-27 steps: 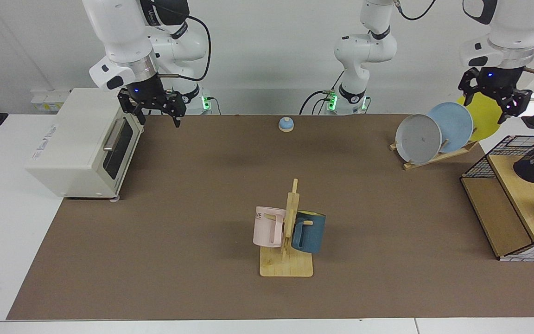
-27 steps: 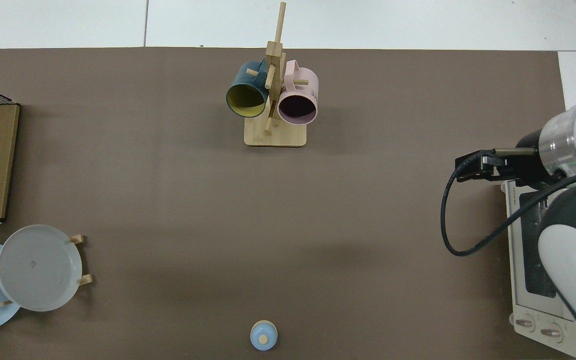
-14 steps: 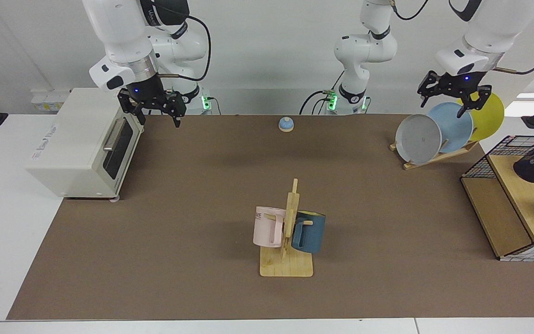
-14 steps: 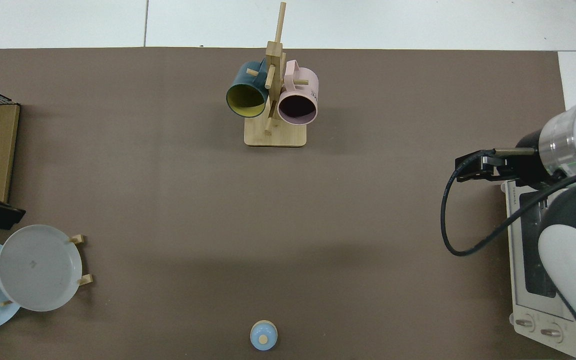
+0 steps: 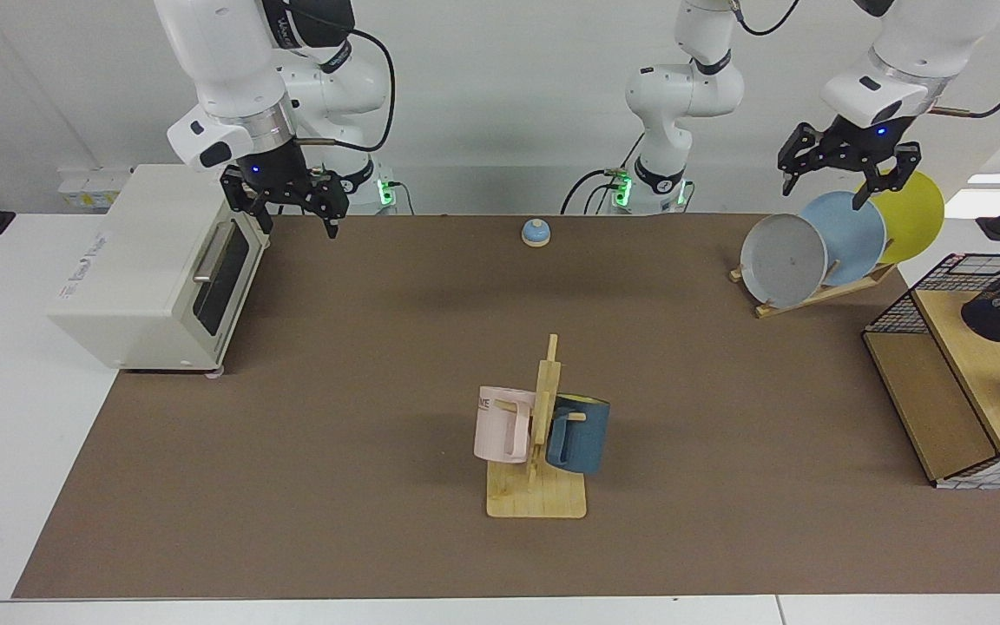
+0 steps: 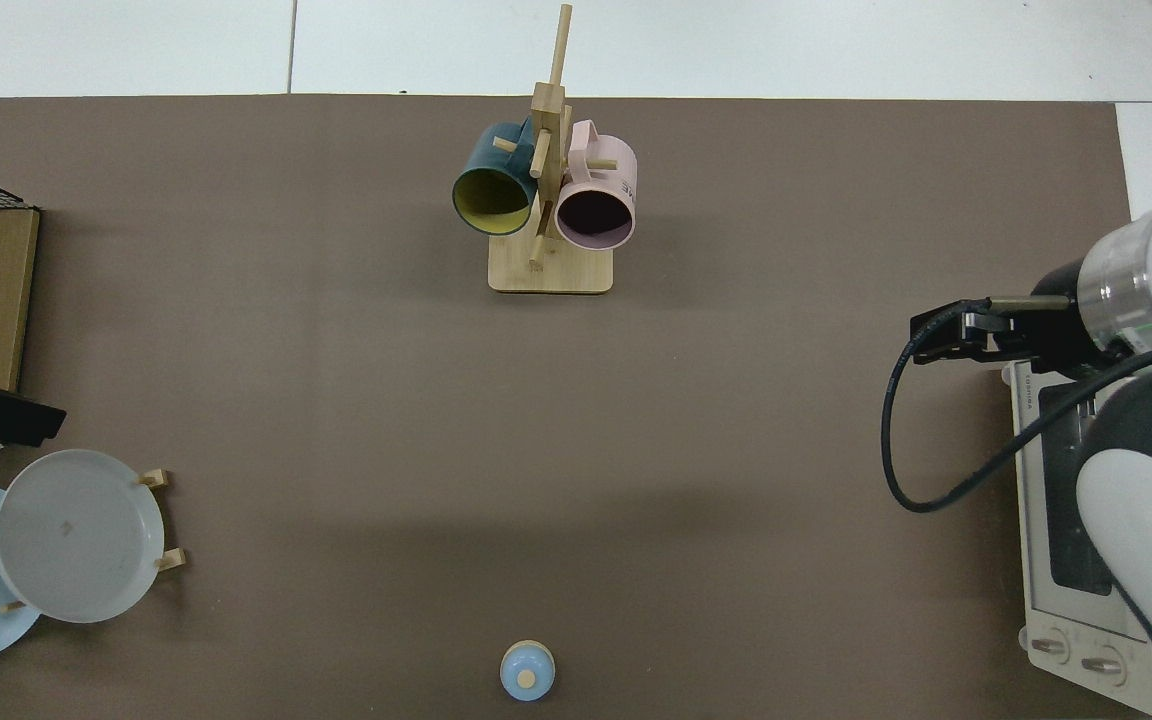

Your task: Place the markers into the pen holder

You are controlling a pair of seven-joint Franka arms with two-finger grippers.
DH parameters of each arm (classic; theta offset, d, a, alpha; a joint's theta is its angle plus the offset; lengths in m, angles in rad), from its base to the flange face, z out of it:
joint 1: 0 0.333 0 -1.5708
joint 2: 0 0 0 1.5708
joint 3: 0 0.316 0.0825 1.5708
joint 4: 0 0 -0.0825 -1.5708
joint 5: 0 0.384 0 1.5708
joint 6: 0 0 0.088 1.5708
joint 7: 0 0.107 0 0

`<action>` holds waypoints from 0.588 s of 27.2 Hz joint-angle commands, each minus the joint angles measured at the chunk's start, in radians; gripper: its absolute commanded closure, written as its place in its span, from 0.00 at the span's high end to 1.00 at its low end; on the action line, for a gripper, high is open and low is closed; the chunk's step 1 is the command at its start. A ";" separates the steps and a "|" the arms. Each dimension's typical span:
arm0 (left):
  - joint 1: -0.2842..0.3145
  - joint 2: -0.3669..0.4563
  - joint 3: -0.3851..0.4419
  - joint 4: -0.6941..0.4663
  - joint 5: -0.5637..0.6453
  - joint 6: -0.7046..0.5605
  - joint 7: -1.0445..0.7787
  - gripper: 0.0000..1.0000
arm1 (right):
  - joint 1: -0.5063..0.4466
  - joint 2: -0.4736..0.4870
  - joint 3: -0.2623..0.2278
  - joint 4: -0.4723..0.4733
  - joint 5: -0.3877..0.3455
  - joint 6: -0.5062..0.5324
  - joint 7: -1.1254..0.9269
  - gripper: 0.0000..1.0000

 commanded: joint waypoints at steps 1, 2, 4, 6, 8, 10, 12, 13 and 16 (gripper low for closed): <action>-0.006 0.032 0.009 0.051 -0.021 -0.028 -0.015 1.00 | -0.017 -0.017 0.009 -0.017 0.005 0.009 -0.030 1.00; -0.006 0.032 0.009 0.051 -0.021 -0.026 -0.021 1.00 | -0.017 -0.017 0.009 -0.017 0.005 0.009 -0.030 1.00; -0.006 0.033 0.008 0.053 -0.021 -0.024 -0.036 1.00 | -0.017 -0.017 0.009 -0.017 0.005 0.009 -0.030 1.00; -0.004 0.036 0.009 0.053 -0.026 -0.024 -0.043 1.00 | -0.017 -0.018 0.009 -0.017 0.005 0.009 -0.030 1.00; -0.006 0.039 0.009 0.056 -0.026 -0.024 -0.043 1.00 | -0.017 -0.018 0.009 -0.017 0.005 0.009 -0.030 1.00; -0.006 0.039 0.009 0.060 -0.024 -0.026 -0.043 1.00 | -0.017 -0.018 0.009 -0.017 0.005 0.009 -0.030 1.00; -0.007 0.041 0.008 0.063 -0.026 -0.024 -0.044 1.00 | -0.017 -0.017 0.009 -0.017 0.005 0.009 -0.030 1.00; -0.007 0.039 0.006 0.062 -0.027 -0.021 -0.050 1.00 | -0.017 -0.017 0.009 -0.017 0.005 0.009 -0.030 1.00; -0.007 0.036 0.008 0.057 -0.044 -0.014 -0.075 1.00 | -0.017 -0.017 0.009 -0.017 0.005 0.009 -0.030 1.00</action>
